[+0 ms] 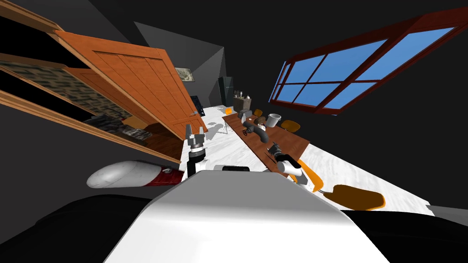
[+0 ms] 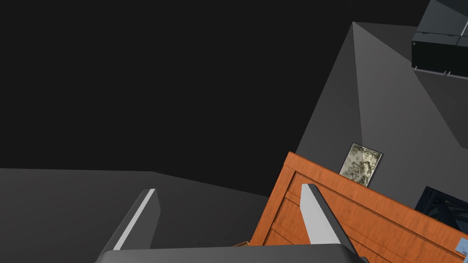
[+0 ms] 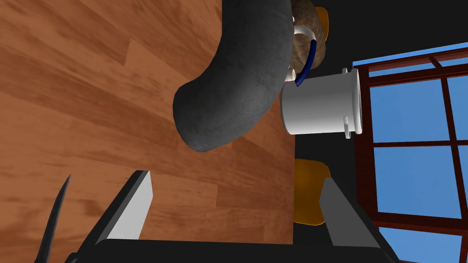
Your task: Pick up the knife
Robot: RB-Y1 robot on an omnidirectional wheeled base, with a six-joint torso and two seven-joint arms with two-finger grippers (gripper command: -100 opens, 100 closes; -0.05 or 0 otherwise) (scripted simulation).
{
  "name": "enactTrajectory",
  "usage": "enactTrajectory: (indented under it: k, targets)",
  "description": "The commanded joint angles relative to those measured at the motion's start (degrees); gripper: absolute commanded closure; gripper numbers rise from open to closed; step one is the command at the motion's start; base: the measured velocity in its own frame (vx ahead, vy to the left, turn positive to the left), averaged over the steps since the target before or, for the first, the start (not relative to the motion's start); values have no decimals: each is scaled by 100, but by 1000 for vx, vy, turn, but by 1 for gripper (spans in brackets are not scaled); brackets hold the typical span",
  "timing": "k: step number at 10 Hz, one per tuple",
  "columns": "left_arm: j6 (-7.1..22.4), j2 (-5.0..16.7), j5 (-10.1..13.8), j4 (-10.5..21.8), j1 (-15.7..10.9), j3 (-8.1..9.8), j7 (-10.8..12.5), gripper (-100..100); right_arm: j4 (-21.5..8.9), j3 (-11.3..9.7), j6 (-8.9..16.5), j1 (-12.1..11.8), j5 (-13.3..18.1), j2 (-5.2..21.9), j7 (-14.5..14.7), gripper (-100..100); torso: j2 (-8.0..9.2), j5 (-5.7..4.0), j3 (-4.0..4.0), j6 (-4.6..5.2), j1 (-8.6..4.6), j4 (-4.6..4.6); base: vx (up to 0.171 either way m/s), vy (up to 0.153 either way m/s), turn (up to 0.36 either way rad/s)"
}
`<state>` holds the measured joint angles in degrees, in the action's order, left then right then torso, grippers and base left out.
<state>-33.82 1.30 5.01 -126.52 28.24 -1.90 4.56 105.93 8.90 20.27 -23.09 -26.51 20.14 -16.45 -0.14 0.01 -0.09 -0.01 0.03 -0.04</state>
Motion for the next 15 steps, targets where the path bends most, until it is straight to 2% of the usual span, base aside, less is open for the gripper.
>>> enactTrajectory:
  k: [1, 4, 7, 9, 12, 13, 14, 15]
  targets:
    - [0, 0, 0, 0, 0, 0, 0, 0, -172, 64, 286, 58, -115, 58, -75, -100, 0, 0, 0, 0, 0, 0, 47, 18, -4]
    - [0, 0, 0, 0, 0, 0, 0, 0, -338, 129, 723, 107, -241, 146, -162, -100, -10, 0, -5, 0, 0, -2, 60, 19, -1]
    - [0, 0, 0, 0, 0, 0, 0, 0, -681, 247, 1238, 199, -469, 326, -346, -100, -6, 0, -3, 0, 0, -1, 54, 20, 10]
    - [0, 0, 0, 0, 0, 0, 0, 0, -681, 247, 1428, 199, -469, 326, -346, -100, -3, 0, -2, 1, -1, -1, 37, 9, 5]
    - [0, 0, 0, 0, 0, 0, 0, 0, -1036, 350, 1935, 286, -663, 507, -540, -100, 2, -1, 1, 0, -3, 0, 40, 9, 25]
    - [0, 0, 0, 0, 0, 0, 0, 0, -1036, 350, 2079, 286, -663, 507, -540, -100, -2, -1, 0, -1, -4, 0, 43, 6, 18]
    - [0, 0, 0, 0, 0, 0, 0, 0, -1214, 395, 2261, 328, -748, 594, -640, -100, -1, -1, 0, 0, -4, 0, 53, 10, 39]
    - [0, 0, 0, 0, 0, 0, 0, 0, -1214, 395, 2403, 328, -748, 594, -640, -100, -4, -1, -2, 0, -4, -1, 40, 7, 19]
